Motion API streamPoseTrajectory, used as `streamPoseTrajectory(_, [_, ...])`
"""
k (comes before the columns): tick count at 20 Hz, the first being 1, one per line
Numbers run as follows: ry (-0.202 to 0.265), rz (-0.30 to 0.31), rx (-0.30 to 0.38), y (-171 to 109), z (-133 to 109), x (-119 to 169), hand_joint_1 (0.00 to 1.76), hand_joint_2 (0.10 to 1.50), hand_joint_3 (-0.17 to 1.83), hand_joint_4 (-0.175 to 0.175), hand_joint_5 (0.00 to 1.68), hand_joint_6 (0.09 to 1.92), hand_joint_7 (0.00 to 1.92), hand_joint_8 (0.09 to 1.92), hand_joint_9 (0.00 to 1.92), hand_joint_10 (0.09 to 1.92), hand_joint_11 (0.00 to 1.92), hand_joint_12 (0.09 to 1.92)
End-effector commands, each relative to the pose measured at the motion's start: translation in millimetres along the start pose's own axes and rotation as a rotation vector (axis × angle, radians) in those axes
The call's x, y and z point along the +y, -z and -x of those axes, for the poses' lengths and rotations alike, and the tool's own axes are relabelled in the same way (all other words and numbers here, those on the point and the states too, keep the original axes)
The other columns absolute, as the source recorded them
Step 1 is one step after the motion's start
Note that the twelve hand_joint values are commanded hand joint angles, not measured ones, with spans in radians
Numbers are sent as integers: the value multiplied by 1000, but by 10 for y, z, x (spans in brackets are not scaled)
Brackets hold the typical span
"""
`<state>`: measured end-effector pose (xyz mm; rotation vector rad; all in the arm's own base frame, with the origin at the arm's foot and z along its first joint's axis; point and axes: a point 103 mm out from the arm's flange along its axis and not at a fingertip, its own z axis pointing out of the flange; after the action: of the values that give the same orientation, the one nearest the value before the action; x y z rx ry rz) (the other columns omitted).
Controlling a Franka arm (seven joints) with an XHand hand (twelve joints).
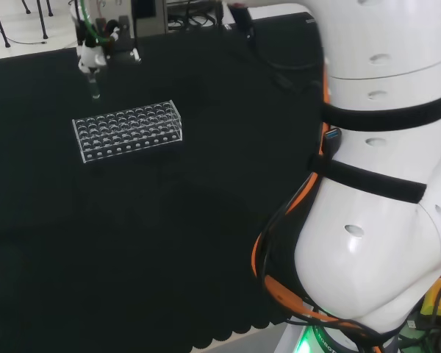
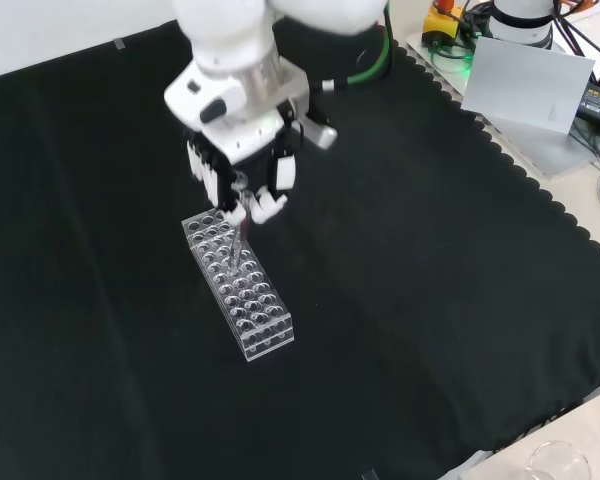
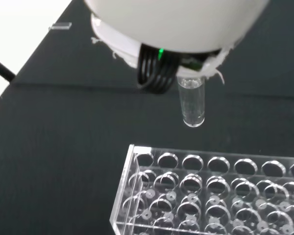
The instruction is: Shake the test tube.
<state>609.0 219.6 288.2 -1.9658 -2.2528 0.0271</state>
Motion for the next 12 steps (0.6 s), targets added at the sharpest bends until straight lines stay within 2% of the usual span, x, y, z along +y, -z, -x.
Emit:
streamPoseTrajectory(1, [-27, 72, 60, 502, 416, -300, 1343, 461, 905, -175, 1408, 501, 1474, 481, 1591, 785, 1362, 1011])
streamPoseTrajectory(6, [-41, 82, 36, 610, 500, -359, 1343, 458, 909, -175, 1410, 500, 1476, 479, 1592, 786, 1363, 1012])
streamPoseTrajectory(12, [-2, 76, 53, 607, 234, -371, 1344, 455, 912, -175, 1412, 498, 1478, 477, 1593, 787, 1364, 1013])
